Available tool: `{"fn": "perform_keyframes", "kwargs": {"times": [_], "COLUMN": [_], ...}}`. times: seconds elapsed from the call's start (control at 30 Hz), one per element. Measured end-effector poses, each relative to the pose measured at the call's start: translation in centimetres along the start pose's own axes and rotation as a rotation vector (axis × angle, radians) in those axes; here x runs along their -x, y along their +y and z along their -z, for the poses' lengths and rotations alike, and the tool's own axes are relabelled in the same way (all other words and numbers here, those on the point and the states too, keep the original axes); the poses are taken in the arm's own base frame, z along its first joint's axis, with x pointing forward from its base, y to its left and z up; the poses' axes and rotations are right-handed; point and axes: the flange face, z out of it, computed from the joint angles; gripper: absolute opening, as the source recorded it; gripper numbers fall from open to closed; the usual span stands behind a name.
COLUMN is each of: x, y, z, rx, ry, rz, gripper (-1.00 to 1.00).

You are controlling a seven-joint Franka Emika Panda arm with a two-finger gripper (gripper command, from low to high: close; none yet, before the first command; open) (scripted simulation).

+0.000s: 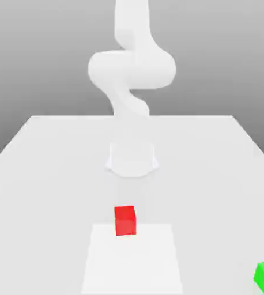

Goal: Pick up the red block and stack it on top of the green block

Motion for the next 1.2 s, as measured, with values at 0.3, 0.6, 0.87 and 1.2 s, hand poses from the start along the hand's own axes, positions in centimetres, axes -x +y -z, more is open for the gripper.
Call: {"fn": "perform_keyframes", "kwargs": {"times": [0.3,0.6,0.87,1.2], "x": [8.3,22.4,26.0,24.7], "y": [8.8,24.2,27.9,26.5], "z": [-19.3,-31.0,-35.1,-33.3], "rx": [0.241,0.452,0.473,0.468], "ry": [-0.231,-0.527,-0.548,-0.550], "rz": [0.068,0.096,0.100,0.095], "gripper": [0.00,0.00,-1.00,-1.00]}}
